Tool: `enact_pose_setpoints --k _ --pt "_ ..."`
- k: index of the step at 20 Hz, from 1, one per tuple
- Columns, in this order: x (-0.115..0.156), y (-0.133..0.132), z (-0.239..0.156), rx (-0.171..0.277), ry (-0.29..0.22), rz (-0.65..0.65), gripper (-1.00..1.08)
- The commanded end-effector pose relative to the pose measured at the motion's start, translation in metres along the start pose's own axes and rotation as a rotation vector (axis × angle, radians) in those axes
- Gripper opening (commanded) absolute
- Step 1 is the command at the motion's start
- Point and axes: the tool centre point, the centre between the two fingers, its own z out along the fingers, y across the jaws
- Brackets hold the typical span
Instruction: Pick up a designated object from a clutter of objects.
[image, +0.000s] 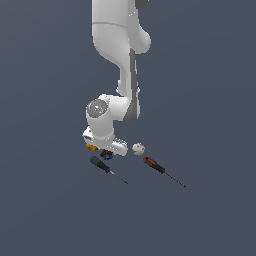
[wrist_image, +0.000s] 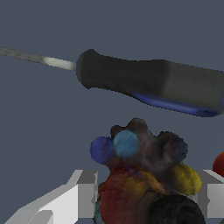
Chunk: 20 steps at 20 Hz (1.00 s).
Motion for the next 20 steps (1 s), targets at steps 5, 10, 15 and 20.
enact_pose_setpoints --k 5,10,15,20 --pt "-0.004 -0.001 0.005 -0.001 -0.01 -0.003 -1.0" --pt "0.0 -0.001 -0.001 0.0 0.0 0.0 -1.0" --pt "-0.004 -0.002 -0.01 0.0 0.0 0.0 -1.0" --pt "-0.012 -0.005 -0.029 0.001 -0.001 0.0 -1.0"
